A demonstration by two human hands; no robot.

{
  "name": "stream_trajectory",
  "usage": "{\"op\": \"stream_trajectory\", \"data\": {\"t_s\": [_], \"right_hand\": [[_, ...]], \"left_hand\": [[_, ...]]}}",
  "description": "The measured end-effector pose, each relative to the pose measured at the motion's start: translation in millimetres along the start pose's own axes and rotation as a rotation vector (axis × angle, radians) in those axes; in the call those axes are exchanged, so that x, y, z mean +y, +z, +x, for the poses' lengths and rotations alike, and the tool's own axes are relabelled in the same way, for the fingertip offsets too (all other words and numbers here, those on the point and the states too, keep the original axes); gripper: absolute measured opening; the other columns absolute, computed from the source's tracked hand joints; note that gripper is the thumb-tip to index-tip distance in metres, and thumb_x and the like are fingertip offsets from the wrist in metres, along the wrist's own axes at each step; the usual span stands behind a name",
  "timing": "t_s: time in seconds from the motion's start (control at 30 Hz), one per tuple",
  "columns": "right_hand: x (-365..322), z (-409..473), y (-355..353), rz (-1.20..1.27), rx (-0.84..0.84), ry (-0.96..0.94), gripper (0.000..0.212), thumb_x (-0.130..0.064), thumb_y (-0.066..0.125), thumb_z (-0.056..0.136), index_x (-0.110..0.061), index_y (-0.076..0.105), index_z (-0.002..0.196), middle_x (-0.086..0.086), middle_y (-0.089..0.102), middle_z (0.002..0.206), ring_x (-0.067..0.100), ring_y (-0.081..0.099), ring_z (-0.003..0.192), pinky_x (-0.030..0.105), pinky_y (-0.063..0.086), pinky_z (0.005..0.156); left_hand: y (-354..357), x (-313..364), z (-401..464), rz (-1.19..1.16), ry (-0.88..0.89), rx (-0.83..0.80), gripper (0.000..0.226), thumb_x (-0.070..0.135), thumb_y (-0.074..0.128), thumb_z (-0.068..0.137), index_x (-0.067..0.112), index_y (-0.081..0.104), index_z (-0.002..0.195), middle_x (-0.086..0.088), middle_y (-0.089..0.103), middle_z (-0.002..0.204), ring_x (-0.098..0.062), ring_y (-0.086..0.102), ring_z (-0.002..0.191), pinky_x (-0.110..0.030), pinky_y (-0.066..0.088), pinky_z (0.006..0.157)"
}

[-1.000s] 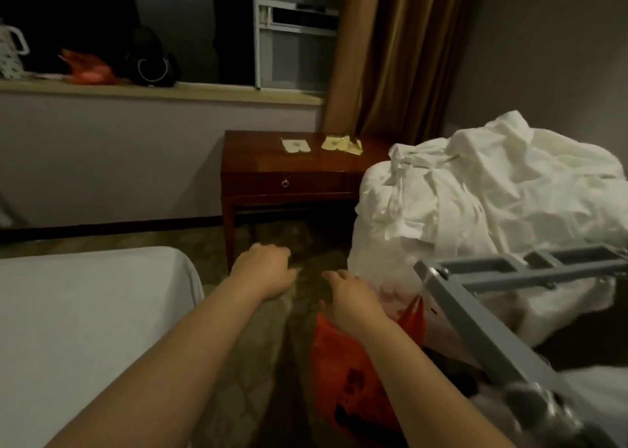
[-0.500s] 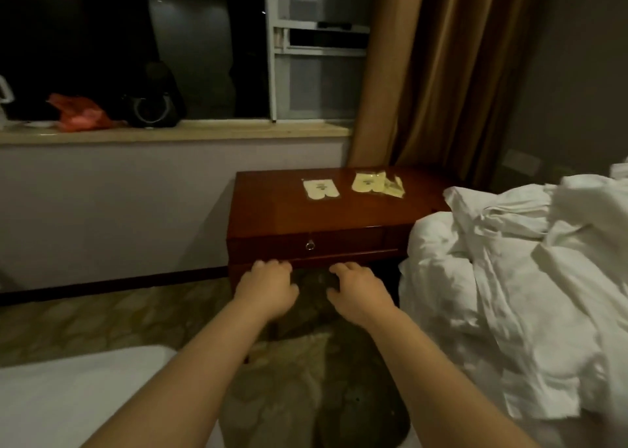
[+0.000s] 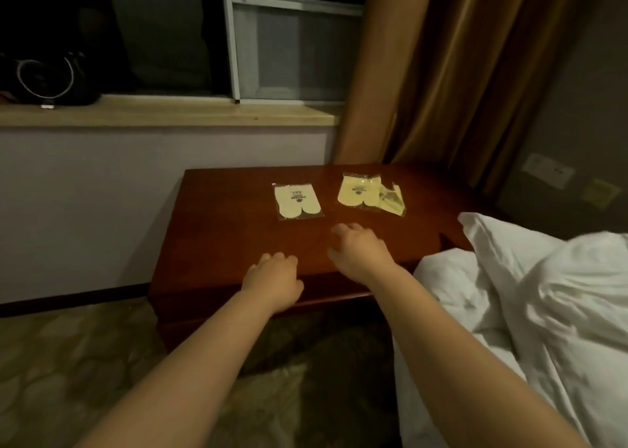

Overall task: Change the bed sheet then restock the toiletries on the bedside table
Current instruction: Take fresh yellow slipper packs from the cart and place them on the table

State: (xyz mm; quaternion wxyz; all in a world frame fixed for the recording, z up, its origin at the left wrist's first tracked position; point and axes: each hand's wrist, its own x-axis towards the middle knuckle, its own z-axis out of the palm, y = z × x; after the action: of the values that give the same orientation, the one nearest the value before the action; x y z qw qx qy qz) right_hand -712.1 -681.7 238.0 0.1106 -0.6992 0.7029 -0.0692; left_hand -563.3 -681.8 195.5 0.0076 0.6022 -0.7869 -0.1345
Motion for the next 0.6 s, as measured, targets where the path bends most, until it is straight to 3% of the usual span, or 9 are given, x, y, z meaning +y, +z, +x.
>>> {"op": "stream_trajectory", "data": {"t_s": [0.2, 0.4, 0.6], "right_hand": [[8, 133, -1, -0.013, 0.006, -0.065, 0.046, -0.033, 0.046, 0.094, -0.02, 0.041, 0.137, 0.008, 0.044, 0.137, 0.029, 0.041, 0.125, 0.044, 0.037, 0.1], [60, 230, 34, 0.003, -0.084, 0.06, 0.048, -0.031, 0.047, 0.096, -0.018, 0.035, 0.141, 0.009, 0.037, 0.144, 0.031, 0.035, 0.131, 0.044, 0.032, 0.104], [122, 313, 41, 0.017, -0.139, 0.166, 0.052, -0.032, 0.05, 0.095, -0.017, 0.035, 0.142, 0.009, 0.034, 0.146, 0.031, 0.035, 0.132, 0.045, 0.034, 0.106]], "left_hand": [[-18, -21, 128, 0.015, -0.074, -0.002, 0.045, 0.031, 0.044, 0.095, 0.016, 0.041, 0.137, -0.006, 0.044, 0.137, -0.026, 0.038, 0.127, -0.04, 0.038, 0.101], [-43, -9, 285, 0.012, 0.008, 0.063, 0.048, 0.032, 0.047, 0.093, 0.014, 0.042, 0.137, -0.009, 0.043, 0.139, -0.03, 0.038, 0.126, -0.041, 0.039, 0.1], [-13, 29, 398, -0.101, 0.051, -0.081, 0.048, 0.032, 0.048, 0.094, 0.016, 0.04, 0.138, -0.008, 0.042, 0.137, -0.027, 0.039, 0.126, -0.04, 0.04, 0.1]]}}
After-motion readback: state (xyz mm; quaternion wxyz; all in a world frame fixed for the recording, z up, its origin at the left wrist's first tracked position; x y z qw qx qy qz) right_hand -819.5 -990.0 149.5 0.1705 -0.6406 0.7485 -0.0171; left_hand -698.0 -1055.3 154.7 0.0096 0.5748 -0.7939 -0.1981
